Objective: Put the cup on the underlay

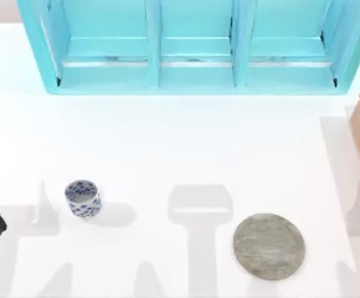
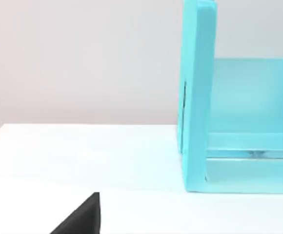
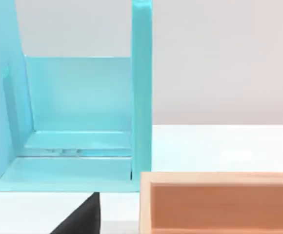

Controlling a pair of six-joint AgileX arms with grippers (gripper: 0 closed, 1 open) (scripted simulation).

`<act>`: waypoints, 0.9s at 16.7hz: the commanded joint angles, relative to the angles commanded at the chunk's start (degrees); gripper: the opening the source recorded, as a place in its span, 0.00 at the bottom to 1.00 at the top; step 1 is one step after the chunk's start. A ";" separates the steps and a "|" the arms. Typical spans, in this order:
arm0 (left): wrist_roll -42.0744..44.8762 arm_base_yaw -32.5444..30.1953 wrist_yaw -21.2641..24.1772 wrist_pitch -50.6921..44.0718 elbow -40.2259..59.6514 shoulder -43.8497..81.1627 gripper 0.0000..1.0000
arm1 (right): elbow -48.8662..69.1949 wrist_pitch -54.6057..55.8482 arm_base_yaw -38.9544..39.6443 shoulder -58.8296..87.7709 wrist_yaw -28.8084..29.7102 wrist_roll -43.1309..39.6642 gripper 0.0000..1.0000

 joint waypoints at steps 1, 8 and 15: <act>0.00 0.00 0.00 0.00 0.00 0.00 1.00 | 0.00 0.00 0.00 0.00 0.00 0.00 1.00; 11.35 -3.52 0.46 -8.65 7.53 12.42 1.00 | 0.00 0.00 0.00 0.00 0.00 0.00 1.00; 37.26 -12.29 1.37 -31.33 28.23 50.69 1.00 | 0.00 0.00 0.00 0.00 0.00 0.00 1.00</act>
